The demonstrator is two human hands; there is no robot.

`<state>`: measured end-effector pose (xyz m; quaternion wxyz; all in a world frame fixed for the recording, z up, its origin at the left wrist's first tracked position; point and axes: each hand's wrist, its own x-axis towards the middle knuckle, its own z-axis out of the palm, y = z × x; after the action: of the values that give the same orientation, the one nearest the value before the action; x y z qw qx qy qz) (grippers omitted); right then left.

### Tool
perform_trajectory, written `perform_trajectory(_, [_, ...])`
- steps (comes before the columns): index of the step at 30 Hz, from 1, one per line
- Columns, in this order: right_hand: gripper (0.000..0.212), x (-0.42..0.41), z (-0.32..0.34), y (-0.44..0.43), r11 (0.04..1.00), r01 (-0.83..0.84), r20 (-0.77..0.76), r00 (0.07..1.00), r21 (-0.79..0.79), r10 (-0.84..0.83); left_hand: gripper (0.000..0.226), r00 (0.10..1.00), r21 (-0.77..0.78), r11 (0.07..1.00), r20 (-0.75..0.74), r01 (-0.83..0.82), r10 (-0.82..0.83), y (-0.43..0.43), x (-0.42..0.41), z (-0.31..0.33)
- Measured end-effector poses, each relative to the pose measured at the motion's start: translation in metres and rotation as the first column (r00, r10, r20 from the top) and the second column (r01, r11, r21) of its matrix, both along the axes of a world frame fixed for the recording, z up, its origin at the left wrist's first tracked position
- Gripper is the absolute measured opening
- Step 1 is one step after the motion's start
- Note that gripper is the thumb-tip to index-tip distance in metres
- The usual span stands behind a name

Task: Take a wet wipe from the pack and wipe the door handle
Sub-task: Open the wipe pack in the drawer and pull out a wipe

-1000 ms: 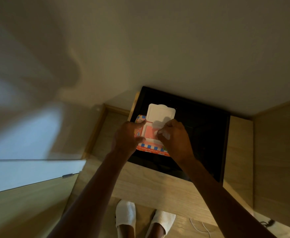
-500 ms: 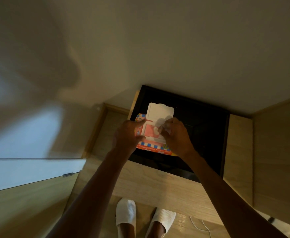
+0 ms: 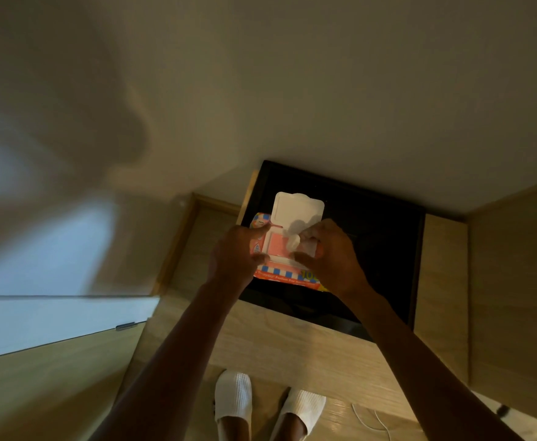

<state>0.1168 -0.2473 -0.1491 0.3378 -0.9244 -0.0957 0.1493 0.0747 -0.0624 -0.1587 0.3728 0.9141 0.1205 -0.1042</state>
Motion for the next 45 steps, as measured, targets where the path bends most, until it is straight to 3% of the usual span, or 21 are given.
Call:
perform_trajectory(6, [0.014,0.007,-0.002,0.006,0.992,0.097,0.017,0.995,0.075,-0.099,0.063,1.0,0.012,1.0,-0.007,0.009,-0.009,0.001,0.0,-0.004])
perform_trajectory(12, [0.007,0.005,0.002,0.005,0.914,0.284,-0.127,0.958,0.289,-0.257,0.063,1.0,-0.005,1.0,-0.003,0.006,-0.006,0.001,0.0,-0.004])
perform_trajectory(20, [0.019,0.011,0.006,0.002,0.912,0.334,-0.324,0.913,0.239,-0.249,0.063,1.0,0.016,1.0,-0.013,-0.003,0.003,0.001,0.002,-0.003])
perform_trajectory(25, [0.022,0.011,0.02,-0.007,0.931,0.232,-0.231,0.958,0.281,-0.169,0.062,0.999,0.011,1.0,-0.021,-0.024,0.025,-0.001,0.002,-0.003])
perform_trajectory(29, [0.04,0.001,0.016,-0.012,0.988,0.098,-0.137,0.987,0.117,-0.081,0.064,1.0,0.034,0.999,-0.005,0.004,-0.004,0.0,0.002,-0.002])
perform_trajectory(32, [0.028,-0.001,0.011,-0.01,0.995,0.093,-0.039,0.995,0.023,-0.092,0.064,1.0,0.025,1.0,0.0,-0.002,0.002,0.001,0.0,-0.003])
perform_trajectory(38, [0.021,0.0,0.022,-0.015,0.99,0.134,0.054,0.989,0.034,-0.136,0.067,0.999,0.053,0.998,-0.027,0.029,-0.028,-0.001,0.004,0.001])
perform_trajectory(45, [0.01,0.005,0.036,-0.017,1.0,-0.017,0.235,0.972,0.014,0.013,0.079,1.0,0.009,1.0,0.023,0.01,-0.01,-0.01,0.005,0.01])
